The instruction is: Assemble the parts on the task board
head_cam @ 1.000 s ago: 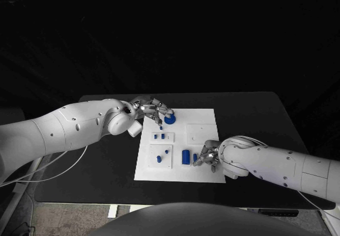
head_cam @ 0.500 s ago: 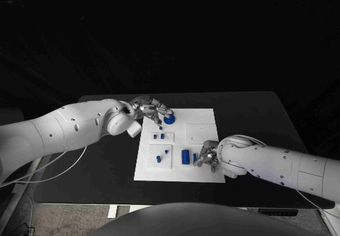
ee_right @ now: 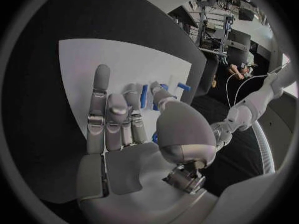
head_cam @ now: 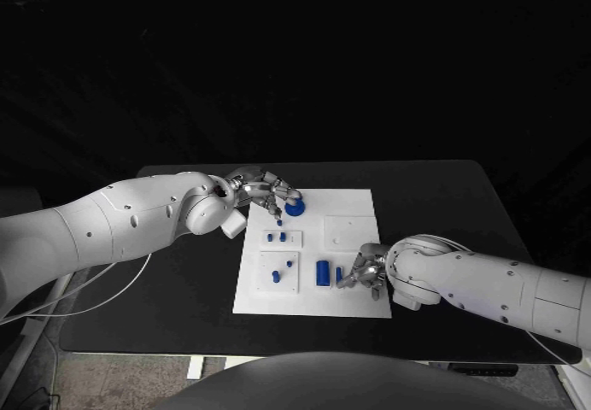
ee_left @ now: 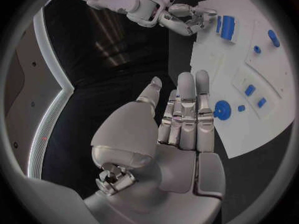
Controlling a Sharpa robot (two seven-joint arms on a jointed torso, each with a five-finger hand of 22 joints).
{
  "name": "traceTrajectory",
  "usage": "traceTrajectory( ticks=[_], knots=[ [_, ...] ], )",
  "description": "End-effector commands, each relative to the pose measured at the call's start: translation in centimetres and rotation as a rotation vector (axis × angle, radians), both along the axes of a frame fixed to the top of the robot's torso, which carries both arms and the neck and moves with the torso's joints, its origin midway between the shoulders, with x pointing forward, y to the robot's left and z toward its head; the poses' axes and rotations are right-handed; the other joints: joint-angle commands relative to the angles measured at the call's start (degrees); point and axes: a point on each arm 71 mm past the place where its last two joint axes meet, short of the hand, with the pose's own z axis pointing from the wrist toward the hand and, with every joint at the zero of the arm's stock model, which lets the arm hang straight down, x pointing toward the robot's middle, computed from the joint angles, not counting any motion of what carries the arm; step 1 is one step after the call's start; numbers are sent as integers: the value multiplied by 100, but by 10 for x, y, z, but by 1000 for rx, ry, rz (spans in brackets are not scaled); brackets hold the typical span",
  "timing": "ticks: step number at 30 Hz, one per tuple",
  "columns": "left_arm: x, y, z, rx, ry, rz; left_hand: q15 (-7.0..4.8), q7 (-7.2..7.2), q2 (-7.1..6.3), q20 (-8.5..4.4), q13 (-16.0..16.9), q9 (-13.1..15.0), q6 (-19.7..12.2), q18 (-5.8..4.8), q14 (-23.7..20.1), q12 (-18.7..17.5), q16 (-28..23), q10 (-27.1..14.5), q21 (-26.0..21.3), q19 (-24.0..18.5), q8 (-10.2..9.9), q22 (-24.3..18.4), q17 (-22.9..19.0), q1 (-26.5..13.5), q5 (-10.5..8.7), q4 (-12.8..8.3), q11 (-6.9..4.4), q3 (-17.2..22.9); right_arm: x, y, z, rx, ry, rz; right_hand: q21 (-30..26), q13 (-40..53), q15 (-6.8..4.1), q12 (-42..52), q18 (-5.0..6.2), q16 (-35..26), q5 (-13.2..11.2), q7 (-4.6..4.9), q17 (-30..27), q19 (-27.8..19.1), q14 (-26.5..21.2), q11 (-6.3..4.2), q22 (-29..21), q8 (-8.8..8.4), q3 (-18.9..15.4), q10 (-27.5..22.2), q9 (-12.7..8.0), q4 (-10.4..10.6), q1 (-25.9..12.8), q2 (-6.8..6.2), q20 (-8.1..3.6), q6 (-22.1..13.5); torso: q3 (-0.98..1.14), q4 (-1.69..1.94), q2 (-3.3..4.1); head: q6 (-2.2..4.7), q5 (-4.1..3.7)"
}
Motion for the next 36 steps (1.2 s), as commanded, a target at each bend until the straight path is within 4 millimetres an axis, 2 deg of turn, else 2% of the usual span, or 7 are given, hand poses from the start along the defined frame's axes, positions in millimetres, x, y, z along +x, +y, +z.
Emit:
traceTrajectory(
  ticks=[1, 10, 14, 23, 28, 33, 36],
  knots=[
    [1, -1, 2, -9, -12, -6, -1, 4, 14, 6, 2, 8, -33, 14, 20, 4, -28, -31, 25, -23, 33, -7, 6, 53, -27, 12, 13, -21, 1, 2, 6, 136, 11, 21, -43, -70, 64, -17, 49, -55, 94, 41, -57, -13, -21, 58, -47, -33, -306, -41, -290, -7, 81, 89, 74, -94, 3, -11, -6, 0, -3],
    [9, 3, 6, -38, -90, 70, -19, -48, 37, -3, 1, 10, 104, 1, -1, 39, -70, 73, 15, -43, 90, -26, -13, 92, -19, -19, -27, 6, 26, -4, 45, 399, -84, 7, -324, -438, 105, -299, -14, -1037, 518, 55, -932, -170, -368, 81, -411, -37, -1120, -206, -668, -241, 248, 521, 130, -24, -19, -71, -125, 0, 12],
    [13, 7, 8, -55, -130, 122, 52, -71, 42, 101, -11, -8, 238, -83, -123, -27, -1349, 214, -17, -582, 28, -680, -632, 130, -22, -71, -42, 49, 44, -12, 63, 519, -129, -39, -715, -917, 173, -868, -106, -1742, 673, 77, -1375, -423, -603, 121, -804, -38, -1172, -326, -693, -376, 405, 692, 200, -32, -27, -99, -234, 0, 14],
    [30, 25, 20, -94, -209, 209, 573, -138, 27, 718, -9, -8, 355, -22, -639, -826, -4671, 52, -25, -1776, -727, -3141, -1644, 114, -29, -86, 137, 350, 96, -46, 96, 826, -202, -326, -1002, -3835, 861, -3701, -260, -4098, 650, 218, -3544, -2498, -1859, 568, -2379, -34, -517, -646, -804, -1129, 909, 938, 952, -109, -74, -124, -521, 0, -21],
    [43, 35, 30, -118, -256, 250, 613, -203, -35, 1095, -33, -19, 298, 154, -1366, -829, -4865, -385, -51, -2086, -1031, -4111, -1745, 53, -101, -40, 78, 434, 121, -66, 111, 981, -245, -453, -1010, -4574, 1140, -5136, -254, -5302, 855, 129, -5201, -3027, -1926, 751, -3238, -37, -46, -541, -1318, -1318, 610, 953, 1241, -189, -71, -130, -640, 0, -16],
    [56, 44, 38, -180, -280, 330, 671, -335, -206, 1436, -29, -88, -1147, 219, -3087, -830, -4915, -1281, -69, -2776, -1142, -4764, -1882, -122, -325, 102, -1, 121, 141, -79, 119, 1062, -312, -497, -1041, -4585, 1191, -5410, 78, -5689, 944, 83, -6245, -3717, -2368, 814, -3828, -61, -247, -944, -1885, -1068, 485, 892, 1613, -964, -55, -144, -746, 183, 32],
    [62, 48, 40, -216, -288, 385, 734, -449, -292, 1591, -113, -147, -2360, 249, -4075, -938, -4969, -3061, -69, -3179, -1209, -5090, -1931, -336, -325, 285, -45, -143, 147, -82, 120, 1075, -341, -506, -1065, -4586, 1215, -5420, 370, -5701, 974, 77, -6252, -4124, -2605, 848, -3908, -72, -557, -1120, -1897, -840, 490, 910, 1847, -1337, -46, -147, -779, 313, 62]
  ],
)
